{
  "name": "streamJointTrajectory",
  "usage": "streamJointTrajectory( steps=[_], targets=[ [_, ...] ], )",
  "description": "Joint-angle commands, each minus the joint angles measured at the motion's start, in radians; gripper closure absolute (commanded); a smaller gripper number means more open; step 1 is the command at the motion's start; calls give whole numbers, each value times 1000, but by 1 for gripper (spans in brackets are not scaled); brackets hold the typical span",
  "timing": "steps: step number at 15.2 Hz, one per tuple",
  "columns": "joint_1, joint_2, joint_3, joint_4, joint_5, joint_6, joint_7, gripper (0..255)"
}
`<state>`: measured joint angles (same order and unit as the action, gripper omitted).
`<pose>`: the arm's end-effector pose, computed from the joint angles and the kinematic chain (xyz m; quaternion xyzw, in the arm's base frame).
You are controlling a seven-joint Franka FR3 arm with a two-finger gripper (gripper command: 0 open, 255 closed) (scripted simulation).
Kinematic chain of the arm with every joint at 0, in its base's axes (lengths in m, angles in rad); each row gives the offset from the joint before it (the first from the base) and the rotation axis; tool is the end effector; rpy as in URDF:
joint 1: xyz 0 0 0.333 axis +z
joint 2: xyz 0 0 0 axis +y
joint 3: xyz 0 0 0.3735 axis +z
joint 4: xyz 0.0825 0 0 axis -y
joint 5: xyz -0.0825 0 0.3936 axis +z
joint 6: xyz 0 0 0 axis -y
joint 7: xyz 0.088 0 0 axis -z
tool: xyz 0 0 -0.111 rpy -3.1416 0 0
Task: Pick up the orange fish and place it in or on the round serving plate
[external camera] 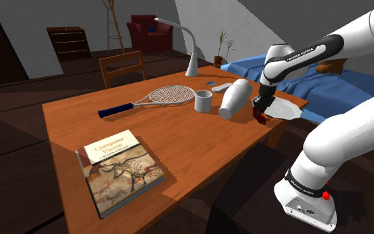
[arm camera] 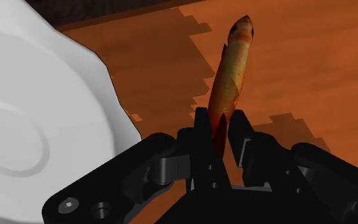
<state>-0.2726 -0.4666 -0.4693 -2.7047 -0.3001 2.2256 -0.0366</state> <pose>0.2584 -0.2470 0.3948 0.9726 -0.2315 -0.0222 0.0067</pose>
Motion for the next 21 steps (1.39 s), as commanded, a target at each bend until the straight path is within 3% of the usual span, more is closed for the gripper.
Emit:
streamJointTrajectory(
  steps=[1, 4, 21],
  targets=[
    [0, 1, 0, -1, 0, 1, 0, 255],
    [0, -2, 1, 2, 1, -4, 0, 255],
    [0, -126, 62, 151, 28, -277, -2, 255]
  ],
)
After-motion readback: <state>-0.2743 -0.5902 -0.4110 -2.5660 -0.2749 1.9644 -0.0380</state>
